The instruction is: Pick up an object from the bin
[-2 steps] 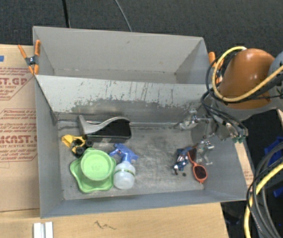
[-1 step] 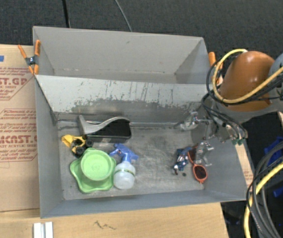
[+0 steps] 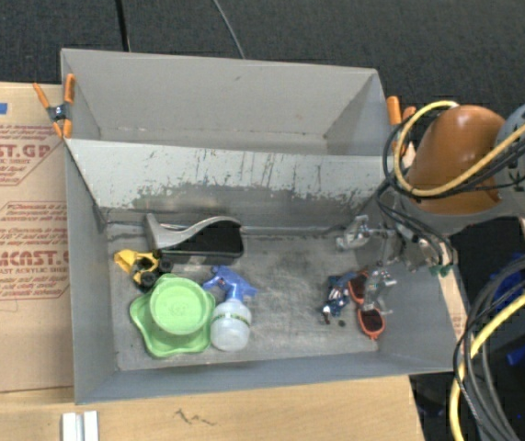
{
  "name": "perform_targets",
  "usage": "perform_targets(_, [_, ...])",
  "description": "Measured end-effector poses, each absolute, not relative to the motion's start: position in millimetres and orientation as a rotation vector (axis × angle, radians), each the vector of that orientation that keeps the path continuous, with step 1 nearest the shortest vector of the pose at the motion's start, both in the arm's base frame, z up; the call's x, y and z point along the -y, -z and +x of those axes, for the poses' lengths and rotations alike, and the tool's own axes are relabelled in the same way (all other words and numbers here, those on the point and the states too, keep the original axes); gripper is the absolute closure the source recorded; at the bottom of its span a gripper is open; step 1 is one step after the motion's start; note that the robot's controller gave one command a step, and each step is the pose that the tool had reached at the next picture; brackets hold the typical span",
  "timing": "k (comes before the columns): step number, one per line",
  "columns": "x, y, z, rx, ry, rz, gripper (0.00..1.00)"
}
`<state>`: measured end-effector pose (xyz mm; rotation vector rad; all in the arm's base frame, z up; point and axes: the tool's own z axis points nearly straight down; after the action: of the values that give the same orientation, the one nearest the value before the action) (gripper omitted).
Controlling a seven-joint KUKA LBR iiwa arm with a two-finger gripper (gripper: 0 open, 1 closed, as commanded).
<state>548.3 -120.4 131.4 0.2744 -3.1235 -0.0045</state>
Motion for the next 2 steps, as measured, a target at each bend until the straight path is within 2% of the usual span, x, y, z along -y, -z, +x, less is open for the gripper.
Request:
perform_targets(1, [126.4,-73.2,560.1,3.061,-0.002,0.767,1.0])
perform_targets(2, [126.4,-73.2,560.1,3.061,-0.002,0.768,1.0])
